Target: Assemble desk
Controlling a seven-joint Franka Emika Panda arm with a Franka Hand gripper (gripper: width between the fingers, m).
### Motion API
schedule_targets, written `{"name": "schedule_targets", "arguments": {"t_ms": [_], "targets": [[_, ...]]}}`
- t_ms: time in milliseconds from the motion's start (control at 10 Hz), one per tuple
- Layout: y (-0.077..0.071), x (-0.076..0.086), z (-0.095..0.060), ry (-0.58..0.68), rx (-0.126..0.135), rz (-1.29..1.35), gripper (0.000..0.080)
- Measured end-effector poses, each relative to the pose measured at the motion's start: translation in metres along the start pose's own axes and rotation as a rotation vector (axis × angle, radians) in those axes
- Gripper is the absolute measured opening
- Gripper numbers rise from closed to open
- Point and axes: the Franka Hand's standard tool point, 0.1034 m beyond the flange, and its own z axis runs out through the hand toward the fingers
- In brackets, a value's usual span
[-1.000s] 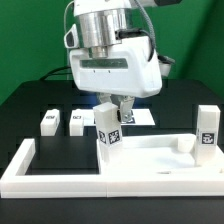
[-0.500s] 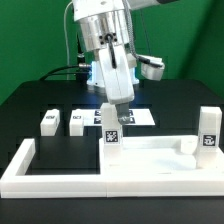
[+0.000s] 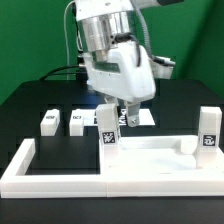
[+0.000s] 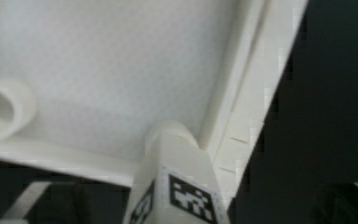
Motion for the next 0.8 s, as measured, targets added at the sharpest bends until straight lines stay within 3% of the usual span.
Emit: {"name": "schedule_targets", "arguments": {"t_ms": [100,400,600,800], "targets": [[0.002,0.005,-0.002,0.016,0.016,-0.041,0.0640],[0.004,0.006,-0.001,0.019,0.011,-0.253,0.0649],[0.014,0.018,-0.001,0.029,0.004,-0.489,0.0649],[0.004,0.020,-0.002,0.035,0.012,-0.486,0.0649]]}}
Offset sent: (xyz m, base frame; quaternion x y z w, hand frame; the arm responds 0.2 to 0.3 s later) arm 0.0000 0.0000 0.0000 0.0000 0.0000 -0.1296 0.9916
